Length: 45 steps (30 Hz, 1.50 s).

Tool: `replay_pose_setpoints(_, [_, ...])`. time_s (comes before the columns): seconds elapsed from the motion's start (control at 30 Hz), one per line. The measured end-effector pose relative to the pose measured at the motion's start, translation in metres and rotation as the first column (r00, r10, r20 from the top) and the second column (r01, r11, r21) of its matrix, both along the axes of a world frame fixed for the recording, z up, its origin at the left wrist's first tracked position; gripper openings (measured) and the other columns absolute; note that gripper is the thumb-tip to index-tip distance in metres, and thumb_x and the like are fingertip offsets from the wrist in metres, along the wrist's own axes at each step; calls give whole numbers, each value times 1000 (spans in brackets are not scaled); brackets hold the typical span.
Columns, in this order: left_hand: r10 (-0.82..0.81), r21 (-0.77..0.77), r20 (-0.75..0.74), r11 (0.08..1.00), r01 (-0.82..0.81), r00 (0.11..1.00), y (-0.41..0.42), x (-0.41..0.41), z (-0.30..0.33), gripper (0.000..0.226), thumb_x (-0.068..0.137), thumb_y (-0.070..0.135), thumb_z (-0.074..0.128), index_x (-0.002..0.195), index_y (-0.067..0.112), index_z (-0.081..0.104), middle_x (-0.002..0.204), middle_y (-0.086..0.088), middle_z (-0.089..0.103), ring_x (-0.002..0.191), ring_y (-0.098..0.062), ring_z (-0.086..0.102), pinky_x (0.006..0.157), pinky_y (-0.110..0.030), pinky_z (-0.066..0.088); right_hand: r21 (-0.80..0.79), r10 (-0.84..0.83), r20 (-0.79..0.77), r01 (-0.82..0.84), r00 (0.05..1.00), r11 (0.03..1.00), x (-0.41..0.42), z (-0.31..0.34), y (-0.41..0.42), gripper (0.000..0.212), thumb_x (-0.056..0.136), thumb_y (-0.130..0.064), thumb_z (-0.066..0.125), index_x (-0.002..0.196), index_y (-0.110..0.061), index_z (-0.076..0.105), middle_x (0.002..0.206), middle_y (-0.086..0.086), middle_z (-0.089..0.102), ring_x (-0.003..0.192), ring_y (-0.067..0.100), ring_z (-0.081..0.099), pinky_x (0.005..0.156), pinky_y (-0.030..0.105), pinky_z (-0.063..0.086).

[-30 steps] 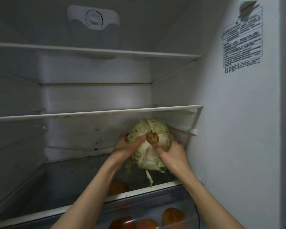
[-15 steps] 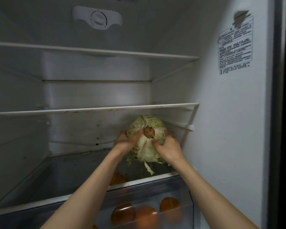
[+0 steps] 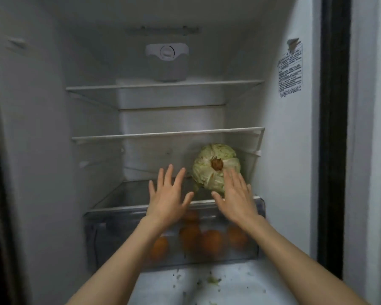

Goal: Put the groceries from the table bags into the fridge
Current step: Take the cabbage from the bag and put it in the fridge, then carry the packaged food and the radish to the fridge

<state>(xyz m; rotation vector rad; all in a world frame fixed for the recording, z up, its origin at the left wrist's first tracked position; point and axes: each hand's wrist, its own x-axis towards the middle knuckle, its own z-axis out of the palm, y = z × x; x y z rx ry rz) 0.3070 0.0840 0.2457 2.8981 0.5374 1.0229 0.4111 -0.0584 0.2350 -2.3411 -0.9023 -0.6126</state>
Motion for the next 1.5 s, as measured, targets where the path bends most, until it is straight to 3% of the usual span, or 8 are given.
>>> replay_pose_setpoints(0.2, [150,37,-74,988,-148,986,-63,-92,-66,66,95,51,32,148,29,0,157,-4,-9,143,-27,-15,114,-56,-3,-229,126,32,-115,992,967,-91,-50,-45,73,95,-48,38,150,-22,-2,158,4,-12,145,23,-10,115,53,-2])
replay_pose_setpoints(0.4, [287,-6,-176,956,-292,942,-114,-207,-113,63,96,49,29,147,32,-4,157,-2,-13,142,-26,-19,113,-54,-7,-263,229,-63,-238,971,935,-182,-101,-90,74,94,-53,33,148,-26,-9,156,4,-21,143,24,-18,113,53,-6])
replay_pose_setpoints(0.57, [371,-13,-161,926,-378,914,-135,-308,-150,65,86,52,22,146,27,25,155,-9,18,143,-35,8,110,-61,7,-253,361,-110,-377,926,891,-263,-131,-107,74,94,-52,36,148,-27,-7,155,3,-22,143,23,-20,115,53,-5])
replay_pose_setpoints(0.77, [505,-137,-193,835,-533,841,-175,-463,-217,68,81,59,5,146,37,0,158,-2,-5,139,-20,-21,111,-51,-10,-320,565,-105,-566,818,760,-401,-178,-119,76,93,-51,40,148,-27,-7,156,4,-17,142,24,-19,113,53,-6])
replay_pose_setpoints(0.87, [602,-202,-205,745,-635,772,-191,-561,-240,67,85,59,11,147,33,10,157,-6,4,143,-25,-10,110,-51,-8,-332,646,-177,-663,743,671,-486,-200,-114,75,92,-52,40,148,-28,-4,156,3,-15,142,24,-19,113,54,-7])
replay_pose_setpoints(1.1, [817,-291,-289,421,-859,499,-247,-810,-275,65,91,57,24,148,32,7,158,-2,-6,143,-24,-17,111,-50,-10,-330,816,-268,-845,512,421,-717,-246,-98,74,92,-56,36,149,-28,-2,157,0,-13,143,20,-18,115,52,-5])
replay_pose_setpoints(1.23, [875,-391,-324,223,-893,360,-285,-910,-286,64,94,51,33,148,33,4,157,1,-12,141,-21,-22,113,-51,-11,-338,886,-306,-910,348,241,-839,-259,-100,74,92,-55,37,149,-26,2,158,2,-10,144,22,-17,114,53,-6])
replay_pose_setpoints(1.5, [936,-402,-336,-39,-915,107,-338,-1067,-296,63,93,54,28,147,32,5,157,1,-13,141,-19,-23,115,-49,-11,-323,940,-339,-944,47,-69,-1013,-275,-99,74,91,-55,40,149,-27,3,158,2,-5,145,22,-10,114,52,-1])
